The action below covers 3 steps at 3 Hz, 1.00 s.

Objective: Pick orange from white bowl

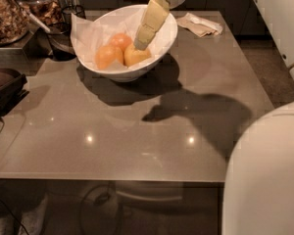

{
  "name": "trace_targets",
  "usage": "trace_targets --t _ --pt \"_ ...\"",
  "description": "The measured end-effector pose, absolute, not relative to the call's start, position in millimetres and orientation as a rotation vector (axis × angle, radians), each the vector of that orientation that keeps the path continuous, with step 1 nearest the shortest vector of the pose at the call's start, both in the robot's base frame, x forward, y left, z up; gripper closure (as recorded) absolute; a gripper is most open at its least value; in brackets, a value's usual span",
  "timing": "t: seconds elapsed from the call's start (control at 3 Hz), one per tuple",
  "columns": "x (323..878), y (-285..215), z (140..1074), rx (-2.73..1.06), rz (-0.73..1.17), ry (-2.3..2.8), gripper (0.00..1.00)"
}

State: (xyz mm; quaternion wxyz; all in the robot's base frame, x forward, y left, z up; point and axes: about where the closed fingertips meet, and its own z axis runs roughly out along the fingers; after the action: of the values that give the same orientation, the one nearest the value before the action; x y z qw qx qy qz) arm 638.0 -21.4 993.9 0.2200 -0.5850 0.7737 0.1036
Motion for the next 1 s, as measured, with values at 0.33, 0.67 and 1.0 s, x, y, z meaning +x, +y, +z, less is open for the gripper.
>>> trace_targets --t 0.33,0.67,1.0 --pt "655 -15 986 -1.608 0.319 2.161 0.03" --pt "671 -10 977 -1.584 0.319 2.202 0.09" --pt "684 -6 967 -1.570 0.316 2.229 0.23"
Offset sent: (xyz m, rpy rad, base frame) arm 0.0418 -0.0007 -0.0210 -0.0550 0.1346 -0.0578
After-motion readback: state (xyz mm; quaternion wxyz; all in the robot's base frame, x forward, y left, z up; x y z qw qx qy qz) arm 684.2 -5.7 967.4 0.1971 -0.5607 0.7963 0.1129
